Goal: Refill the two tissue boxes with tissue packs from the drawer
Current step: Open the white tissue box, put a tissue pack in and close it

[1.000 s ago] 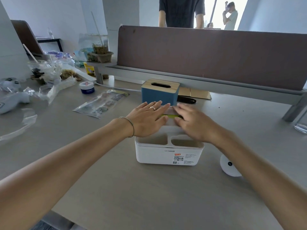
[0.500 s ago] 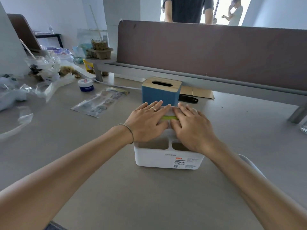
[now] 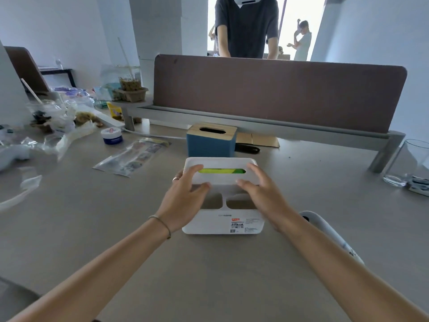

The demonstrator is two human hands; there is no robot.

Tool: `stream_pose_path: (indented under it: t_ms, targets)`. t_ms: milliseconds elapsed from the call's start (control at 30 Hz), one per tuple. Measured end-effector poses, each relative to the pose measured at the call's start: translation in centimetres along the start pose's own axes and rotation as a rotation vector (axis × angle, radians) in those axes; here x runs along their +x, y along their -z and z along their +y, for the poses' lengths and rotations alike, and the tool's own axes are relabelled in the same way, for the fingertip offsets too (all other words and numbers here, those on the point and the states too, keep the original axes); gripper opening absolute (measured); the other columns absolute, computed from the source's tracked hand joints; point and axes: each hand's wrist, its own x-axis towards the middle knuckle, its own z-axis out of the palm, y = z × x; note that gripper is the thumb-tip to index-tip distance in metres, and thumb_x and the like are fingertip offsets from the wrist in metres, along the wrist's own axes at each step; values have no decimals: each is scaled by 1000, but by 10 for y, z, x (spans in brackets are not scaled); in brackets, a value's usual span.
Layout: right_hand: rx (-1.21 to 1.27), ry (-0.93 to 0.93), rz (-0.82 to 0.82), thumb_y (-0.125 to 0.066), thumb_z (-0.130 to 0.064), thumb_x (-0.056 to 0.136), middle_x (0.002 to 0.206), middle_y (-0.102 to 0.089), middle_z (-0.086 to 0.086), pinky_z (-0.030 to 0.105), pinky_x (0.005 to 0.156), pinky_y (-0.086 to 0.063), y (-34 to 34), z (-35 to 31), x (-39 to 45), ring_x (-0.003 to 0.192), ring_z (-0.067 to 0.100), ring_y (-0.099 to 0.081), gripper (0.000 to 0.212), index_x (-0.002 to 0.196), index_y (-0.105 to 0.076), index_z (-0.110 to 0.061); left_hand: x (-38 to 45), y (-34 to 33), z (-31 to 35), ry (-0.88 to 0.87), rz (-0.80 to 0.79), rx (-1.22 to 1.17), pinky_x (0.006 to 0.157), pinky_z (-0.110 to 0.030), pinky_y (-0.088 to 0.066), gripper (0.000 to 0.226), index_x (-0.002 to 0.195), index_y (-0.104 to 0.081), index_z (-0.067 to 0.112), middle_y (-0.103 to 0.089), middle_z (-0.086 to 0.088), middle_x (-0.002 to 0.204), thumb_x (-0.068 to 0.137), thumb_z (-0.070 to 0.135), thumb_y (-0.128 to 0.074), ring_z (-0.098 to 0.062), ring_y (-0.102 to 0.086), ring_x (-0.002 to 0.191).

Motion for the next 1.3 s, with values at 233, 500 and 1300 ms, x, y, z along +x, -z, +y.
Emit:
stream_pose_path:
  t_ms: [233, 500, 1300]
  targets:
    - [-44, 39, 69, -71, -30, 91, 122, -65, -3, 35, 89, -54, 31, -16, 15, 110, 18, -64, 63, 146, -39, -36, 33, -16, 30, -23, 25, -50, 101, -46, -51, 50, 138, -53, 35, -51, -4, 133, 90, 46, -60, -24, -64, 109]
    - [-52, 21, 266, -76, -28, 84, 120, -67, -5, 41, 96, -52, 103, -6, 59, 111, 19, -65, 63, 141, -48, -34, 112, -72, 76, -113, -38, -74, 80, -22, -42, 51, 139, -53, 32, -54, -1, 135, 91, 42, -67, -12, -56, 104]
    - [-23, -52, 321, -62, -23, 88, 128, -62, 1, 36, 98, -48, 110, 63, 179, 116, 21, -60, 55, 141, -50, -34, 188, -163, 62, -538, -32, 673, 119, -46, -29, 59, 138, -54, 20, -57, -8, 147, 94, 36, -17, -27, -49, 139]
